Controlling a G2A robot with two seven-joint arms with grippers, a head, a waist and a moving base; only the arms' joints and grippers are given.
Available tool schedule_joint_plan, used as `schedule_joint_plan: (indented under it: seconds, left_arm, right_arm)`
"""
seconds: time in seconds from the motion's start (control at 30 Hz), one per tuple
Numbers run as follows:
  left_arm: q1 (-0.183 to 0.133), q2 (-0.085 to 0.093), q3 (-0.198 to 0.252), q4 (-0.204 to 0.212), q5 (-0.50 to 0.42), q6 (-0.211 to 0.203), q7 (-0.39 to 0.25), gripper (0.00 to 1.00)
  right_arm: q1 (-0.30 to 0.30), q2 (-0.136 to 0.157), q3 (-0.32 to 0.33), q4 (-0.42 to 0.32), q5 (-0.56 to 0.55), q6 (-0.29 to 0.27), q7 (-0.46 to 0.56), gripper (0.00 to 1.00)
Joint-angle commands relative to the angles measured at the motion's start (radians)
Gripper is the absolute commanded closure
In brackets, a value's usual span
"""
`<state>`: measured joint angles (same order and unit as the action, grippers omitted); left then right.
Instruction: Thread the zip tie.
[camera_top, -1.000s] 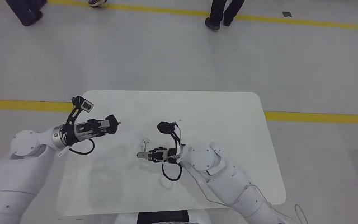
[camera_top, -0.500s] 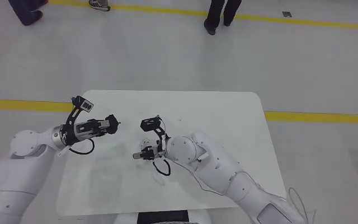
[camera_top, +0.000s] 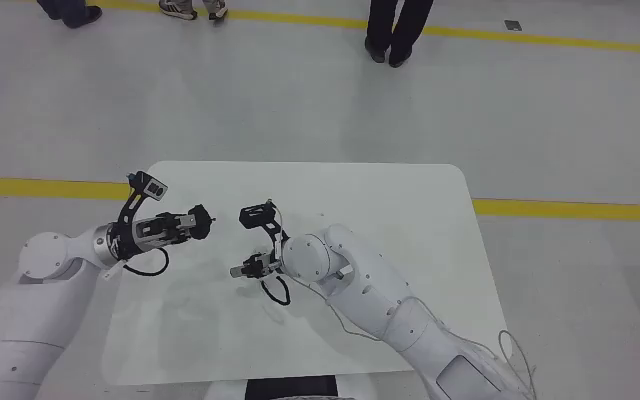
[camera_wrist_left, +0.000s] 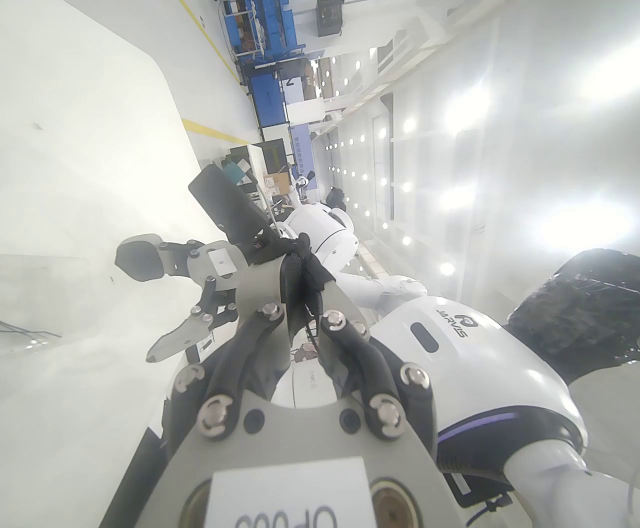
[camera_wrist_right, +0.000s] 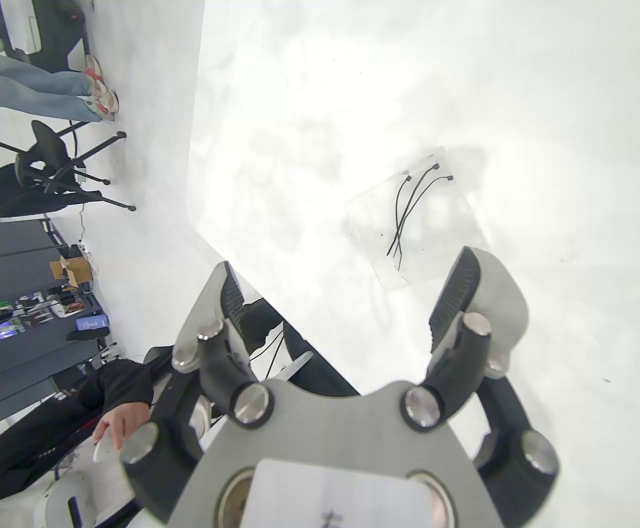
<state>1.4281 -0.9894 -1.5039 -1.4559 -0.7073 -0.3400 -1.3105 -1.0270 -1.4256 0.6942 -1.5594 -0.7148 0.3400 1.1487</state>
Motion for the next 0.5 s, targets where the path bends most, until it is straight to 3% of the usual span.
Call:
schedule_joint_plan:
  seconds: [0.0, 0.2, 0.47]
  left_arm:
    - [0.0, 0.0, 0.0, 0.0, 0.0, 0.0, 0.0, 1.0]
    - [0.0, 0.0, 0.0, 0.0, 0.0, 0.0, 0.0, 1.0]
    - [0.0, 0.0, 0.0, 0.0, 0.0, 0.0, 0.0, 1.0]
  right_arm:
    - [-0.004, 0.0, -0.002, -0.003, -0.004, -0.005, -0.012, 0.0]
    - [0.015, -0.023, -0.021, -0.004, -0.141, 0.0, 0.081, 0.0]
    - [0.003, -0.124, -0.002, 0.057, -0.303, 0.0, 0.199, 0.0]
